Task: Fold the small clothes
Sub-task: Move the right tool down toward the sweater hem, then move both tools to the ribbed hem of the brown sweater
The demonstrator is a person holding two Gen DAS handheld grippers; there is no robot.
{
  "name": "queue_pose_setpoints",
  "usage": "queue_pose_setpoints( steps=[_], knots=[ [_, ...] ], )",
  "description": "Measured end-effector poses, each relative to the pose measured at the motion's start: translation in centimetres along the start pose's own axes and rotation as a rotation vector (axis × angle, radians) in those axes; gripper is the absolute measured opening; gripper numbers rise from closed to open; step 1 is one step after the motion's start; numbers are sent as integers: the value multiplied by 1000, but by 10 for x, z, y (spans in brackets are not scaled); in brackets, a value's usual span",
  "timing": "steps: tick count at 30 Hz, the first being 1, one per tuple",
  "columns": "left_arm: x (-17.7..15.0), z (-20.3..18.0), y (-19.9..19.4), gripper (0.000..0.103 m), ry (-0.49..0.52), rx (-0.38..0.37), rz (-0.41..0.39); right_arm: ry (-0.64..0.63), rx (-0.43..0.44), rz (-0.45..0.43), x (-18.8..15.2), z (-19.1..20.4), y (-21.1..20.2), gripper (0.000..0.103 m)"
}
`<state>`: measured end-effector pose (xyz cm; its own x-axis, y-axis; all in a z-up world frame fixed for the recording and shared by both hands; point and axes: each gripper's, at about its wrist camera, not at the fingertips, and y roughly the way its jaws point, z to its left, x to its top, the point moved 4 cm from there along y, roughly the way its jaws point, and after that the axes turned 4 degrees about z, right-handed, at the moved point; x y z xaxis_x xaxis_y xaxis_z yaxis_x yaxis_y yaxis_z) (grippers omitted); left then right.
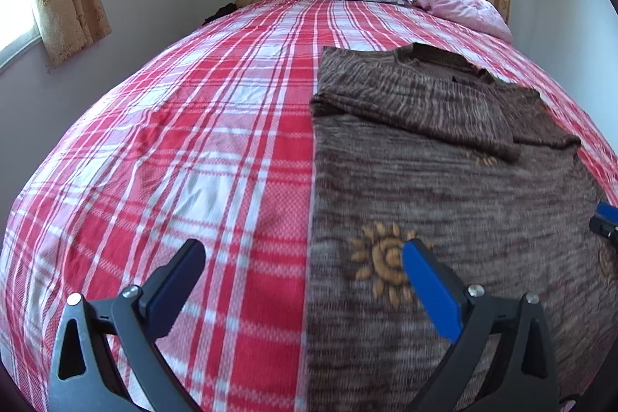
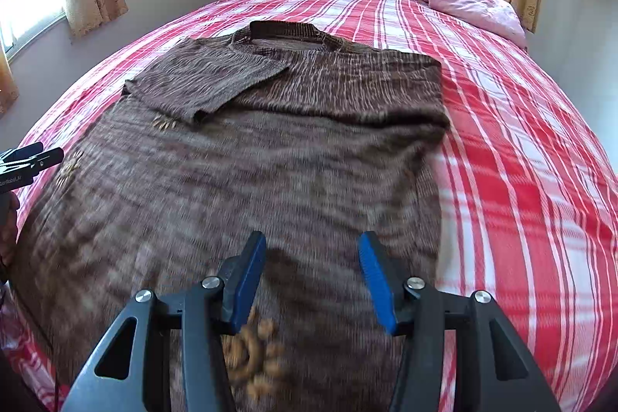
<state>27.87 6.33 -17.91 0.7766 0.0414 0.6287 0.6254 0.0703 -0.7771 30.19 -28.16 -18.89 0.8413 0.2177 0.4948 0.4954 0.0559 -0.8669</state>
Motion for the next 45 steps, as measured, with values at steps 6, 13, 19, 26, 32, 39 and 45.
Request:
queue_pose_setpoints(
  steps=[6, 13, 19, 26, 32, 39, 45],
  knots=[
    [-23, -2, -21, 103, -1, -24, -4, -7, -21, -17, -25, 3, -20, 52],
    [-52, -11, -31, 103, 43, -10, 10, 15, -20, -21, -52, 8, -37, 52],
    [-68, -11, -40, 103, 47, -12, 22, 22, -16, -34, -70, 17, -51, 53],
    [-83, -11, -51, 103, 61, -21, 27, 18, -7, -24, -89, 27, -62, 53],
    [-94, -10, -53, 103, 47, -46, 44, 33, -1, -29, -102, 28, -71, 53],
    [-101, -12, -58, 103, 42, -65, 39, 60, 11, -31, -117, 27, -83, 53],
    [-109, -10, -61, 103, 26, -78, 36, 95, 18, -22, -128, 21, -88, 53]
  ],
)
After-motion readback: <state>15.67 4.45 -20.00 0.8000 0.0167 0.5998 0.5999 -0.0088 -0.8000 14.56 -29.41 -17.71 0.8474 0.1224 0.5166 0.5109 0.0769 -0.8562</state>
